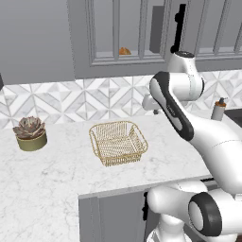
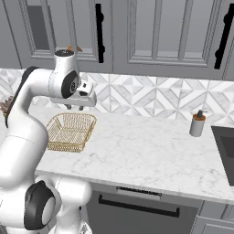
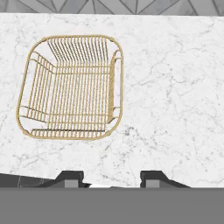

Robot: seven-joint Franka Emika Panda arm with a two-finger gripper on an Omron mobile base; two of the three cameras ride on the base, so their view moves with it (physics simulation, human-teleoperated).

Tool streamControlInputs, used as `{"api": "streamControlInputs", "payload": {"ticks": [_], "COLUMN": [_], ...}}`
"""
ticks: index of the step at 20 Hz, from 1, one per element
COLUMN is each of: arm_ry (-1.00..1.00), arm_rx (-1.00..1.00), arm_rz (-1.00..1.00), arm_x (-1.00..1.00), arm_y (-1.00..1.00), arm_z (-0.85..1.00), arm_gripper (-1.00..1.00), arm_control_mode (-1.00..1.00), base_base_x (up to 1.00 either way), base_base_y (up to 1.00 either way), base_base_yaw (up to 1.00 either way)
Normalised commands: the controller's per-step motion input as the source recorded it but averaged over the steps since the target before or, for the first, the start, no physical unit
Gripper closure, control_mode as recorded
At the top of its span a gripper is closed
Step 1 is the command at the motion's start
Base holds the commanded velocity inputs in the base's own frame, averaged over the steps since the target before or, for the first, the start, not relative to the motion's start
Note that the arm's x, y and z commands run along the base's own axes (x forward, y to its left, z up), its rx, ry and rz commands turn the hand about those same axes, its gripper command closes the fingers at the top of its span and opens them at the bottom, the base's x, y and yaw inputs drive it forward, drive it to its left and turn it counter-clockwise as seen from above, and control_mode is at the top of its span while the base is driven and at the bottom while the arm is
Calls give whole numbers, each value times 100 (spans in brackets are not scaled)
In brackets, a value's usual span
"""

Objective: Open the cabinet, pick up the bread from the cabinet and place it in the basket. Then move the basket to the dining counter.

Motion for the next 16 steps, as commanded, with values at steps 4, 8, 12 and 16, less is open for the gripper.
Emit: {"api": "streamControlInputs", "payload": {"ticks": [4, 8, 12, 16], "arm_ry": [-1, 0, 0, 0], "arm_rx": [0, 0, 0, 0], "arm_rz": [0, 0, 0, 0], "arm_x": [2, 0, 0, 0], "arm_y": [-8, 0, 0, 0], "arm_z": [0, 0, 0, 0], "arm_gripper": [-100, -100, -100, -100], "arm_control_mode": [-100, -100, -100, -100], "base_base_x": [0, 0, 0, 0], "base_base_y": [0, 0, 0, 0], "base_base_yaw": [0, 0, 0, 0]}}
